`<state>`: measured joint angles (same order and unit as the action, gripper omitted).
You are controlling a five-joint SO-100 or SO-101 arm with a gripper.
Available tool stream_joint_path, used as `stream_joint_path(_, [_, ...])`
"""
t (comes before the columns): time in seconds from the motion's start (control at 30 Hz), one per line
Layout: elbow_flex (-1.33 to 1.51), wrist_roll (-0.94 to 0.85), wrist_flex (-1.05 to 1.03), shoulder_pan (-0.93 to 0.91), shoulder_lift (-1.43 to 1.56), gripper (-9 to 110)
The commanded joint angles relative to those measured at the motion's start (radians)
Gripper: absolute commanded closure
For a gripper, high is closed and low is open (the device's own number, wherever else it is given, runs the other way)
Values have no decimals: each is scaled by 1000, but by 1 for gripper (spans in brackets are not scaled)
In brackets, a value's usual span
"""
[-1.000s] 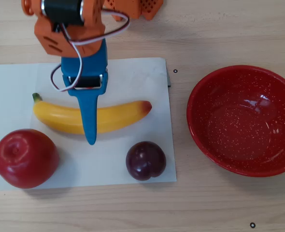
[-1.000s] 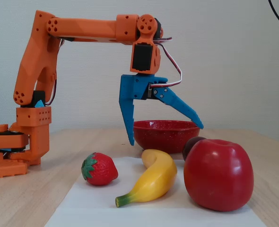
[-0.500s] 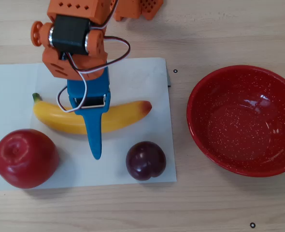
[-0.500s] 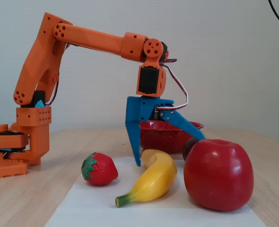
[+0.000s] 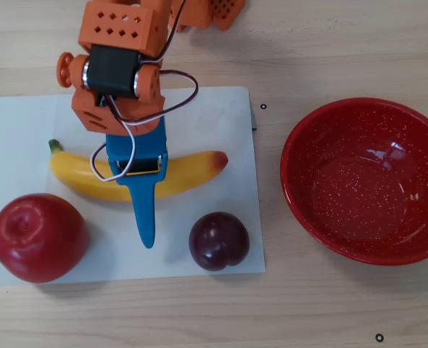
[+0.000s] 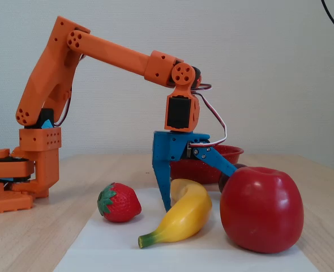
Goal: Grasp the banana and put it in the red bowl
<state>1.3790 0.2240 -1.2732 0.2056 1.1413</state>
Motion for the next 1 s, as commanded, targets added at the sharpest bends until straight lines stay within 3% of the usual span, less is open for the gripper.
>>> stream_joint_path(0.0, [-23,12,34,20,57,43])
stream_joint_path(0.37, [18,23,28,37,127,76])
stream_joint_path(0.53, [21,44,2,48,167,101])
stream_joint_path(0.97, [-222,46,-327,81,252,101])
